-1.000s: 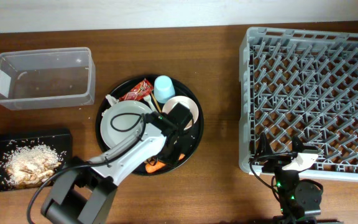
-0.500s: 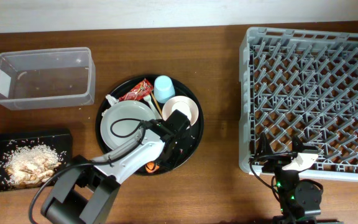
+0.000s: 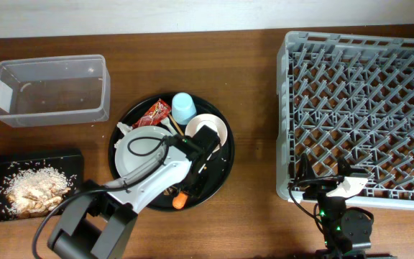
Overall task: Sort waste into correct bins and load items into the dishwasher rack
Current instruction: 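Grasp the orange carrot with the left gripper, then carry the carrot to the black tray and release it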
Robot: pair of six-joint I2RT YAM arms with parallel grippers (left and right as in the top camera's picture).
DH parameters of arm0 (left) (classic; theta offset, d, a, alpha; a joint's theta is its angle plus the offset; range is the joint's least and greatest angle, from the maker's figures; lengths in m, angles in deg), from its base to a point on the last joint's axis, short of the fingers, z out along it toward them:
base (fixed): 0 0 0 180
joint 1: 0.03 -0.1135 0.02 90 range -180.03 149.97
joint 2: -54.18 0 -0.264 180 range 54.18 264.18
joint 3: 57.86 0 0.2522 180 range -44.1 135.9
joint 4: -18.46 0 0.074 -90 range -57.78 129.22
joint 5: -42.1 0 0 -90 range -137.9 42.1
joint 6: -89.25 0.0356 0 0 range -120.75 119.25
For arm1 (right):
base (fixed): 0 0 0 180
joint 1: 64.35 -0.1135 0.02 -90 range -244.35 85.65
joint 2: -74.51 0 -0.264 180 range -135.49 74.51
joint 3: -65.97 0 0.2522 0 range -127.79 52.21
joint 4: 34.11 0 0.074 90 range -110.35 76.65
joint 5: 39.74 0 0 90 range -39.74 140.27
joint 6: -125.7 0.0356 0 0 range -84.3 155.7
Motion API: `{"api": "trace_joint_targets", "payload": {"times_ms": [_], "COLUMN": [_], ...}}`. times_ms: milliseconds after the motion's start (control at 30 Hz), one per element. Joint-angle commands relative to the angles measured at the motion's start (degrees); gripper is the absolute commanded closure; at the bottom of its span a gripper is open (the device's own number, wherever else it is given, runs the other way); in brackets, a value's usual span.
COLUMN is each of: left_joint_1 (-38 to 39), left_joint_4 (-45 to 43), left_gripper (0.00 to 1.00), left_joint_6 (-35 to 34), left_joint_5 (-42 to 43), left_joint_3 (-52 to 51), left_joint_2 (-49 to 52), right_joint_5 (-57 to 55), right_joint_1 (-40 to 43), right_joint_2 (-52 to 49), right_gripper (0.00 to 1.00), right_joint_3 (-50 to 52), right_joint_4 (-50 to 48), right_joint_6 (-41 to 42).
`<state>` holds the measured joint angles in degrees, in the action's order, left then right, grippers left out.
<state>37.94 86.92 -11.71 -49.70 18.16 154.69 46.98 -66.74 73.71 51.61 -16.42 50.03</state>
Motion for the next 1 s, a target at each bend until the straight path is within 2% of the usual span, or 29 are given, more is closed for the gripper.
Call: {"api": "trace_joint_targets", "payload": {"times_ms": [0, 200, 367, 533, 967], "left_joint_1": [0.11, -0.63, -7.96, -22.86, -63.04], "left_joint_4": [4.11, 11.98, 15.47, 16.33, 15.67], "left_gripper": [0.96, 0.96, 0.96, 0.96, 0.95], "left_joint_6": [-0.17, -1.9, -3.89, -5.55, -5.79], "left_joint_5": [2.29, 3.72, 3.45, 3.48, 3.34], "left_joint_3": [7.23, 16.72, 19.67, 19.65, 19.23], "left_joint_2": [0.04, -0.7, -5.14, -8.96, -9.03], "right_joint_5": [0.09, 0.09, 0.09, 0.07, 0.09], "right_joint_1": [0.22, 0.22, 0.22, 0.22, 0.22], "right_joint_2": [0.44, 0.44, 0.44, 0.44, 0.44], "right_gripper": [0.01, 0.01, 0.01, 0.01, 0.01], "right_joint_3": [0.28, 0.28, 0.28, 0.28, 0.28], "right_joint_4": [0.46, 0.46, 0.46, 0.46, 0.46], "right_joint_6": [-0.59, -0.59, -0.59, -0.57, -0.59]}}
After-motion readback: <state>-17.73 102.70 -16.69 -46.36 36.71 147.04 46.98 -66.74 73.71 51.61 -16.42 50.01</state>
